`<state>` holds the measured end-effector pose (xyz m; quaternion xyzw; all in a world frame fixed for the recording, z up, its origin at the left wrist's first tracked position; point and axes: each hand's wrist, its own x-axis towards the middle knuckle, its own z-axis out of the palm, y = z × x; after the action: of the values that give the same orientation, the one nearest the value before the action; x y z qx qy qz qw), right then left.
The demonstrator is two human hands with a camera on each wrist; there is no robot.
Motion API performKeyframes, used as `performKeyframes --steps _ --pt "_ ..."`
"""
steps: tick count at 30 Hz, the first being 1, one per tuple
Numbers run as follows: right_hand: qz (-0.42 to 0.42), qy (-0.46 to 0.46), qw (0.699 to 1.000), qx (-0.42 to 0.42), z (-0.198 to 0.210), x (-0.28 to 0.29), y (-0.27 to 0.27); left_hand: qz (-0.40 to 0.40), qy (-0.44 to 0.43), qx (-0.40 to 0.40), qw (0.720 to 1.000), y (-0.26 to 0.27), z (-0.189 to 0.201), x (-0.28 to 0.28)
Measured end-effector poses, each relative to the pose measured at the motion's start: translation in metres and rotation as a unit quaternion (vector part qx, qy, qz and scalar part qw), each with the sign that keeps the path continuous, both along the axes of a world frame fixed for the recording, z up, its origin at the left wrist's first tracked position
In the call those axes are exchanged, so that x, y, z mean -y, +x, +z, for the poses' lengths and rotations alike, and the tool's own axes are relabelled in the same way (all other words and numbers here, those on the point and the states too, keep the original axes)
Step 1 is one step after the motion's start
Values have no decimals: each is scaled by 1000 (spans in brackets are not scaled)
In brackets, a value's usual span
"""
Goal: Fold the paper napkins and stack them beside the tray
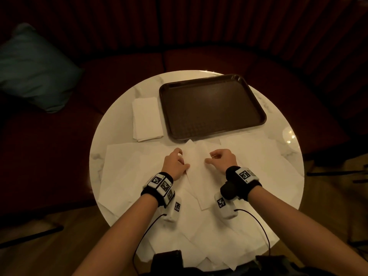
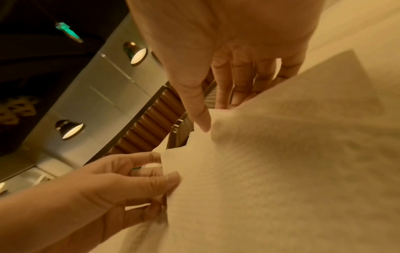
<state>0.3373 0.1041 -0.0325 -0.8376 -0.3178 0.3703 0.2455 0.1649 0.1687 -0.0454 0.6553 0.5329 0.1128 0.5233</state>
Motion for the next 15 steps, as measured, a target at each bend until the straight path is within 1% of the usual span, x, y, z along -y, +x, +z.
performKeyframes --steps 4,9,12,14,15 --pt "18 29 999 6 10 0 -5 13 -4 26 1000 -8 1 0" --pt "62 46 993 86 27 1 -6 46 -10 49 998 -19 7 -2" --pt "57 91 992 68 46 -8 -11 110 -38 56 992 -27 15 -9" --pt "57 151 986 32 64 -17 -19 178 -89 86 976 -33 25 -17" --pt "57 181 982 11 73 -22 -24 209 -120 119 963 -37 34 -20"
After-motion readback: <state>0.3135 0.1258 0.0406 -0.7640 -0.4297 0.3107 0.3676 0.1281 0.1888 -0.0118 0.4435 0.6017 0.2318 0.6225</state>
